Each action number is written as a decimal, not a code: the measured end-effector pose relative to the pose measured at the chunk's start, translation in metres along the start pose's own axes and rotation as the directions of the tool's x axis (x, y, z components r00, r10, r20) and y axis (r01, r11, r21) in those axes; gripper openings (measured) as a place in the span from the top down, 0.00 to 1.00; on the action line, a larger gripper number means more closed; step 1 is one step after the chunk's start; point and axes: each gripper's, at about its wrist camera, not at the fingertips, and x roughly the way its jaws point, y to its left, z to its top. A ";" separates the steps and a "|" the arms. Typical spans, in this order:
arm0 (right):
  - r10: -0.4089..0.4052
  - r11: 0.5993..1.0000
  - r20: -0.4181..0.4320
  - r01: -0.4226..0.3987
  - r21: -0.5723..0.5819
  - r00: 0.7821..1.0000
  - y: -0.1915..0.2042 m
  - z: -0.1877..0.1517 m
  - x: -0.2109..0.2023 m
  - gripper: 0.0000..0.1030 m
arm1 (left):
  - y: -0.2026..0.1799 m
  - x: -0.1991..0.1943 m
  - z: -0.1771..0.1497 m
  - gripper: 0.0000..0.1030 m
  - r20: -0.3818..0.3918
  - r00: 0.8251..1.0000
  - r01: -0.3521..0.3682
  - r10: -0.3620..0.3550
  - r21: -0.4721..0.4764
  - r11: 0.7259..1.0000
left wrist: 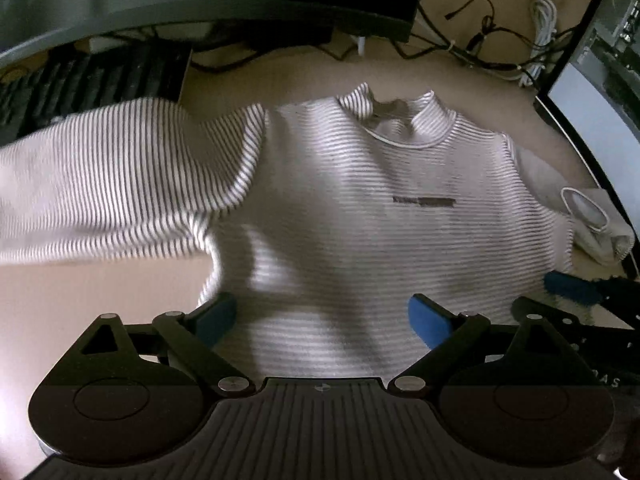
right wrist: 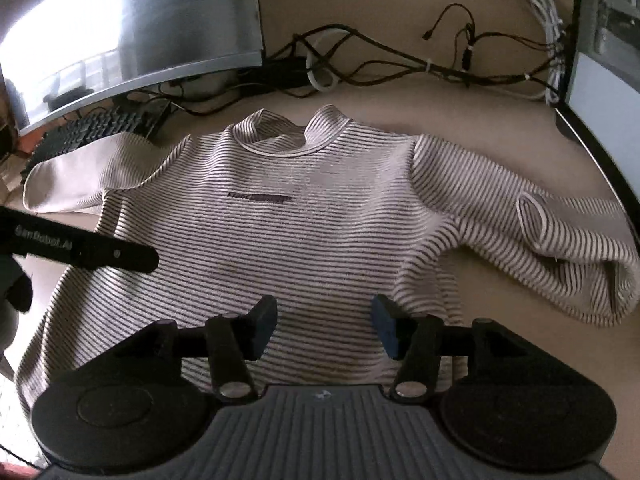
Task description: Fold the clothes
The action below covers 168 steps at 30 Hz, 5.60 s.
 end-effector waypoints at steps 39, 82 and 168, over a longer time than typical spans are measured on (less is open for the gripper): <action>-0.236 0.963 0.008 0.233 0.137 0.972 0.038 -0.091 -0.093 0.31 | 0.008 -0.082 -0.096 0.06 0.076 0.993 0.087 -0.096 0.113 0.990; -0.150 0.979 0.305 0.098 0.180 0.941 0.106 -0.214 -0.361 0.00 | -0.096 -0.312 -0.305 0.00 0.368 0.912 -0.180 0.181 -0.039 0.983; -0.135 0.972 0.237 0.083 0.218 0.962 0.091 -0.205 -0.345 0.00 | -0.102 -0.295 -0.292 0.00 0.323 0.930 -0.177 0.175 -0.023 0.984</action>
